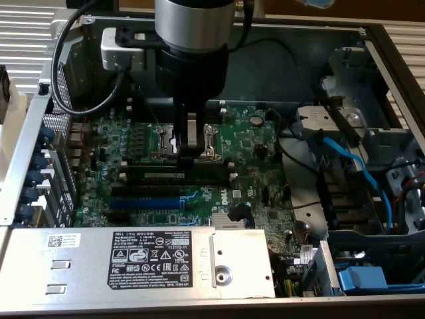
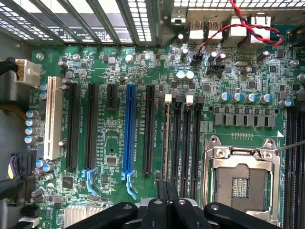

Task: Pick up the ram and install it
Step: 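Press down the ram until it locks into place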

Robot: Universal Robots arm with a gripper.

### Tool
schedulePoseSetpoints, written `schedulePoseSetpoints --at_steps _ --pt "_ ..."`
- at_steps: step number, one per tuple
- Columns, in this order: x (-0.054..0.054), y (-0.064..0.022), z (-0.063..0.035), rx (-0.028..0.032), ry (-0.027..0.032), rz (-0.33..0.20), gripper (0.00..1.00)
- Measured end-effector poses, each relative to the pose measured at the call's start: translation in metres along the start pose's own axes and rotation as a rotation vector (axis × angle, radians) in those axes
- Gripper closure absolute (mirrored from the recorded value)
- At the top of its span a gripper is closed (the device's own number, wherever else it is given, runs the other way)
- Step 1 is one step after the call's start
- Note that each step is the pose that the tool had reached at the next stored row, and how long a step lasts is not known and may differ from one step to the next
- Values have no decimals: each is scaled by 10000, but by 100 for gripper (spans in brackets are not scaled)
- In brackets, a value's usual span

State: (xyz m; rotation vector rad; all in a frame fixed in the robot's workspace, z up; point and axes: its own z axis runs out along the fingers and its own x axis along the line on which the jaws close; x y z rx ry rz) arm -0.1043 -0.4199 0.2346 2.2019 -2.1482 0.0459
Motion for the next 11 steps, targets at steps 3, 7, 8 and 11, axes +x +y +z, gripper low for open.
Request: schedulePoseSetpoints --at_steps 3,7,8,11 --pt "0 0 0 4 0 -40 90" --pt "27 1 -16 5 1 -51 90" --pt "31 2 -19 3 3 -50 90" --pt "31 2 -20 10 -6 -49 90"
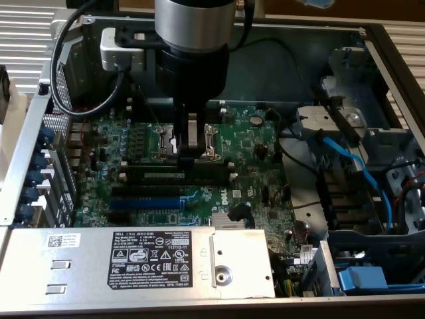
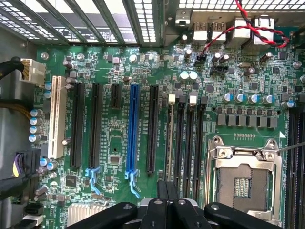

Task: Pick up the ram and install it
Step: 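Press down the ram until it locks into place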

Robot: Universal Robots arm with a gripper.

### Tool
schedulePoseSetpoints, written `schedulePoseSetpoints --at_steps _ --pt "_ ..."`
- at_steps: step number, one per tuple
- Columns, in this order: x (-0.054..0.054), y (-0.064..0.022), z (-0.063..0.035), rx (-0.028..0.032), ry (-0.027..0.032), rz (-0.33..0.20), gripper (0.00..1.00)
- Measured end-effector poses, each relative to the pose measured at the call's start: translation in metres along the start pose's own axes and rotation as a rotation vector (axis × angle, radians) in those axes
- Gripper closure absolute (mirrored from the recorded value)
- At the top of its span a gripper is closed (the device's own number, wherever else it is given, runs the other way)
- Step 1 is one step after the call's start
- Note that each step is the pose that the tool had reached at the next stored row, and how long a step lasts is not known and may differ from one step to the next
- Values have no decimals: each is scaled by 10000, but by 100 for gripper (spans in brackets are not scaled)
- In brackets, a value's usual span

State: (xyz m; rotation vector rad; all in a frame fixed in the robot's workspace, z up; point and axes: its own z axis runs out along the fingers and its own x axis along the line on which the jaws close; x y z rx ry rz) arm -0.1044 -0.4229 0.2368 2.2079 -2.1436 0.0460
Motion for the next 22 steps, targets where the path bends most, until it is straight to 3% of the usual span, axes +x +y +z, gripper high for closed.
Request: schedulePoseSetpoints --at_steps 2,5,6,15,22 --pt "1 0 -1 8 -43 -2 90" --pt "5 1 0 18 -179 -5 90" --pt "10 3 0 19 -198 -4 90" --pt "20 7 1 22 -300 -7 90" --pt "25 7 2 22 -305 -6 90"
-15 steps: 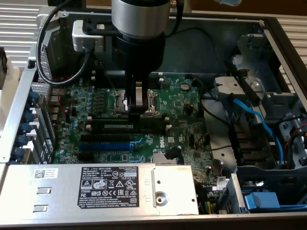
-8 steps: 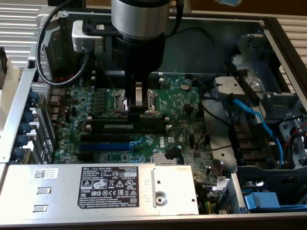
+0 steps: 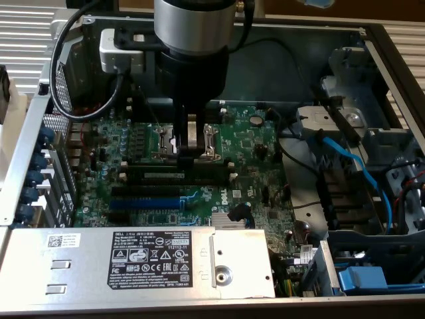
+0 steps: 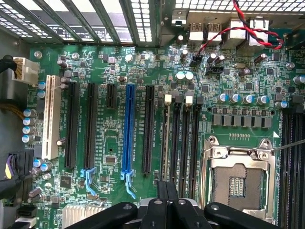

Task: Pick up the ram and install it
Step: 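Press down the ram until it locks into place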

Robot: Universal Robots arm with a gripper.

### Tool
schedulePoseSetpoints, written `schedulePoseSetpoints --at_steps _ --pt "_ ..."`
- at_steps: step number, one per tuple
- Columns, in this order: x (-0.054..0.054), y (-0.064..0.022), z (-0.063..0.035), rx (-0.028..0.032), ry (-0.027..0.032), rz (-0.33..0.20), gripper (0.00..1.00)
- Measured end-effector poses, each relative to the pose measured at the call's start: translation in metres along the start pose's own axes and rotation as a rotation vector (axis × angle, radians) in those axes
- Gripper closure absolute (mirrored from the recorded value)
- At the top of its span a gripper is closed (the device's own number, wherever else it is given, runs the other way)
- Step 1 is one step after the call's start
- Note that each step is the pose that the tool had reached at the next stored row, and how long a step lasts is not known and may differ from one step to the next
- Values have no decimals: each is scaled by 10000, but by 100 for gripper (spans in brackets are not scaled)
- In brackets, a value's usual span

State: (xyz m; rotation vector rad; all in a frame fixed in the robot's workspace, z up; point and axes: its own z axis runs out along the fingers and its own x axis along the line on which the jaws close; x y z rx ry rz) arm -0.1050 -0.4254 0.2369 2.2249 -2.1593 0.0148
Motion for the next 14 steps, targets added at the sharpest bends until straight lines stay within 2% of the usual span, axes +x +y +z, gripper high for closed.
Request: schedulePoseSetpoints --at_steps 14 --pt "12 0 8 8 -4 0 90"
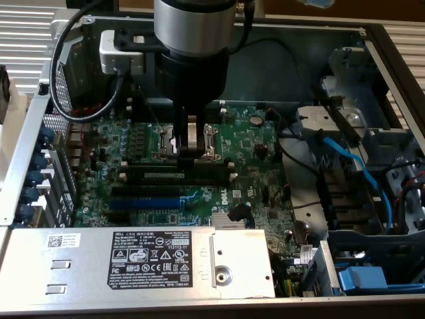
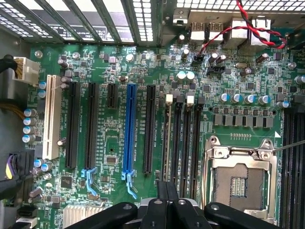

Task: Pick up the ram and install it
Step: 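Press down the ram until it locks into place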

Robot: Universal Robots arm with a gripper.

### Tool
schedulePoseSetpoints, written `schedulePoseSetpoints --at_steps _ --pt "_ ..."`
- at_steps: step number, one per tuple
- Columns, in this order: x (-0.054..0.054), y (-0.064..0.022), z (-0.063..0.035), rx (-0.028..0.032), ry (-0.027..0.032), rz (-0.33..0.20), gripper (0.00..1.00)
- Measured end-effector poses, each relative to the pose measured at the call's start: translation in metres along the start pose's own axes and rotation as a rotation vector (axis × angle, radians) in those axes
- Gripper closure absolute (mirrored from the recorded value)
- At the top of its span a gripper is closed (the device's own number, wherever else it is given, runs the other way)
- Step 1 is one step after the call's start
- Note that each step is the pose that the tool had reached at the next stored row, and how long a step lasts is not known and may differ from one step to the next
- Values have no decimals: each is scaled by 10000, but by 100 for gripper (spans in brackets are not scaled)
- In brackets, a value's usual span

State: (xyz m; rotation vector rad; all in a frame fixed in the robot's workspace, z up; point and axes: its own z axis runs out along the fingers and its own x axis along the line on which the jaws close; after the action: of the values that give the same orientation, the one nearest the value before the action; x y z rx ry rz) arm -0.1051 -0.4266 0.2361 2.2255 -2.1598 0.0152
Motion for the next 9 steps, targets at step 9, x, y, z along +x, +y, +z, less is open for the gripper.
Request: schedulePoseSetpoints --at_steps 9 --pt "-4 -2 1 6 -1 -5 90"
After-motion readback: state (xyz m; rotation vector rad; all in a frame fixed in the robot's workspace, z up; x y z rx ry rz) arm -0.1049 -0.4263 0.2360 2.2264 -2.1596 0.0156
